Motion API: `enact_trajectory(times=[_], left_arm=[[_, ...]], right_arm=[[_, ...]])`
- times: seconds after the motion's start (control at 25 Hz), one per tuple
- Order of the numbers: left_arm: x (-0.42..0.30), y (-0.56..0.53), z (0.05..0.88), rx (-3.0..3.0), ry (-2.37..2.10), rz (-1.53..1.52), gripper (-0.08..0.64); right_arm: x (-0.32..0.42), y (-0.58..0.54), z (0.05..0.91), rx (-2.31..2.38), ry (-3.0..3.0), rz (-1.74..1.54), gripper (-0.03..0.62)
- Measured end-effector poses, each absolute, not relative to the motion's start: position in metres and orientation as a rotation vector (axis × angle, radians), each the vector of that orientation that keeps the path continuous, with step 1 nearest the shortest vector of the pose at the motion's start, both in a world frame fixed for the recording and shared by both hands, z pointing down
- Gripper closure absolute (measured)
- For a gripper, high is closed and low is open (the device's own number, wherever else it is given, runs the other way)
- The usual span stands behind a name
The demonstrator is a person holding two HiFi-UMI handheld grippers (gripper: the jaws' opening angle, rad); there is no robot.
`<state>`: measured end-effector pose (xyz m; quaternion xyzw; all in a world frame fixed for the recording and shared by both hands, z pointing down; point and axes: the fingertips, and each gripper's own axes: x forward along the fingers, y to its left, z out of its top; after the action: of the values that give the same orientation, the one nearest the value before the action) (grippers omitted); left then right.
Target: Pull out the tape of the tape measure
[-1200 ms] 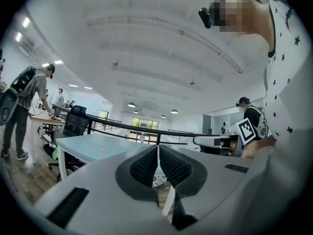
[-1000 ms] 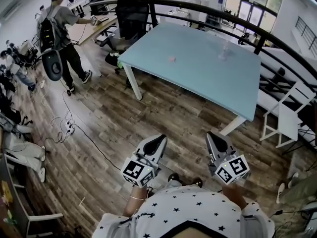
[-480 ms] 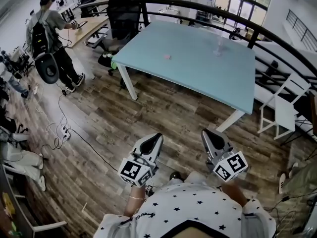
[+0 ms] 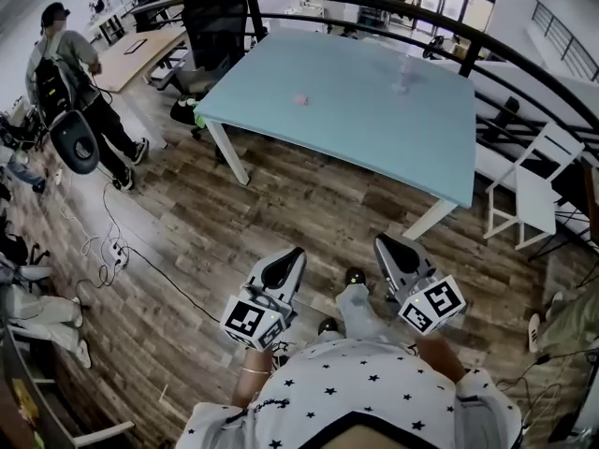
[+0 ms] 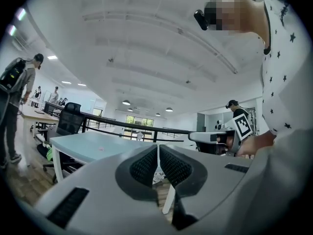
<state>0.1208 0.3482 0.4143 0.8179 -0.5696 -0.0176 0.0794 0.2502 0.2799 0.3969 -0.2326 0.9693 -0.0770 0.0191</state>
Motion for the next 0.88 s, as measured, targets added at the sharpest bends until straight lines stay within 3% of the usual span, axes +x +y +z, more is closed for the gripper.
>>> enact_trajectory(times=[0.88], left_arm=[[0.096, 0.164, 0.401, 2.385, -1.862, 0.038, 0.525]], right_arm=[[0.228, 0.067, 0.394, -0.615, 2.994, -0.235, 0.584]])
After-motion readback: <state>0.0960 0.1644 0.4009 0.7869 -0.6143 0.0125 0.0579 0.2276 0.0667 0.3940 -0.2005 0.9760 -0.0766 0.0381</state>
